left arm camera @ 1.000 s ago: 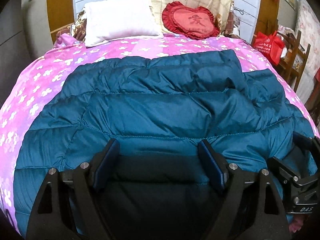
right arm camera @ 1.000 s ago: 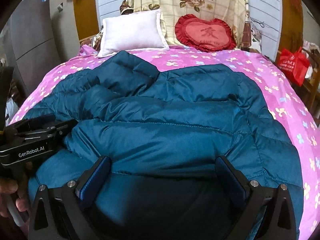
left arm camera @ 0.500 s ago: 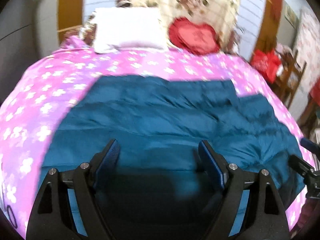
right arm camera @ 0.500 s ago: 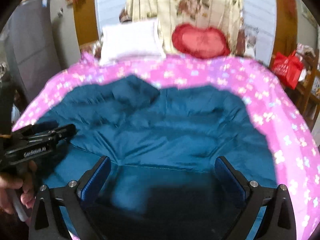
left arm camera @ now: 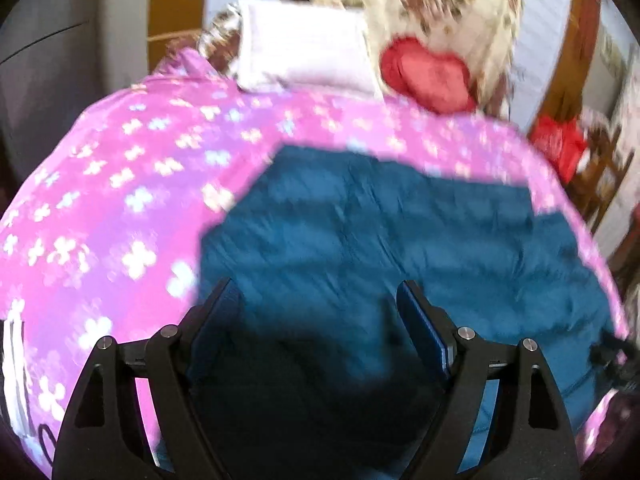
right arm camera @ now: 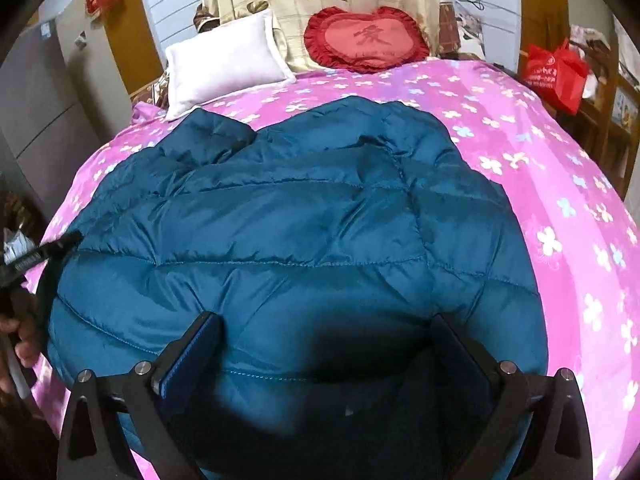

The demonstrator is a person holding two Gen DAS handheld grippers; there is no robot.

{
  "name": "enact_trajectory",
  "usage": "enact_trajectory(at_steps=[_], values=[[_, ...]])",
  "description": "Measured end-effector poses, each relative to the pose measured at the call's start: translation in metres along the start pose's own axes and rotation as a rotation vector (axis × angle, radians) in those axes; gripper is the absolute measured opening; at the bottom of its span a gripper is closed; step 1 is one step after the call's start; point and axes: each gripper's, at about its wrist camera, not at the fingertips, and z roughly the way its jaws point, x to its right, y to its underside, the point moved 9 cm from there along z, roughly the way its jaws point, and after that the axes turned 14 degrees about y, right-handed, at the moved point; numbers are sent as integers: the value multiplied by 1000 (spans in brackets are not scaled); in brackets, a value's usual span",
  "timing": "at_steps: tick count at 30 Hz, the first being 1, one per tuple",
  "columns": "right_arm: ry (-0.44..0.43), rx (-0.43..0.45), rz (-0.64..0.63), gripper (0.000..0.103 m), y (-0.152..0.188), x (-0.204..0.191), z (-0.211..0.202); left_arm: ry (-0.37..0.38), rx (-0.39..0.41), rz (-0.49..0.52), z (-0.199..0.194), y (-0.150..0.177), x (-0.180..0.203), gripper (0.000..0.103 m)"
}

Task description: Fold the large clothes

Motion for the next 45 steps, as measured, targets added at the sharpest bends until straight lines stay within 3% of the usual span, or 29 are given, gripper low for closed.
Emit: enact_trajectory(at_steps=[3, 6, 9, 12, 18, 22, 23, 25, 28, 31, 35, 38, 41, 45], values=[[5, 1, -8, 103, 0, -4, 2, 7, 10, -134, -4, -5, -39, 82], [11, 1, -16, 103, 1, -4, 2, -47, -1, -245, -3, 2, -79, 82], [10, 1, -22, 103, 2, -4, 1, 55, -99, -310, 20, 14, -90, 82], [13, 2, -26, 103, 2, -4, 1, 114, -134, -348, 33, 18, -91, 82], [14, 2, -55, 103, 5, -8, 5, 256, -205, -326, 56, 17, -63, 82], [17, 2, -63, 103, 6, -9, 7, 253, -183, -275, 61, 9, -60, 81], [17, 2, -63, 103, 7, -9, 7, 261, -170, -270, 62, 9, -60, 78], [14, 0, -62, 103, 6, -9, 7, 279, -148, -267, 61, 8, -60, 58], [2, -5, -60, 103, 5, -8, 5, 272, -106, -246, 57, 6, -60, 38], [3, 33, -35, 103, -7, 6, -6, 238, -77, -214, 56, 3, -60, 29], [75, 188, 140, 103, -37, 74, -37, 176, -52, -153, 53, 4, -55, 28], [122, 223, 300, 103, -44, 137, -40, 154, -51, -130, 56, 5, -56, 29], [69, 198, 404, 103, -47, 178, -31, 131, -53, -123, 58, 7, -57, 32], [-41, 189, 376, 103, -63, 165, -23, 96, -58, -109, 60, 9, -56, 38]])
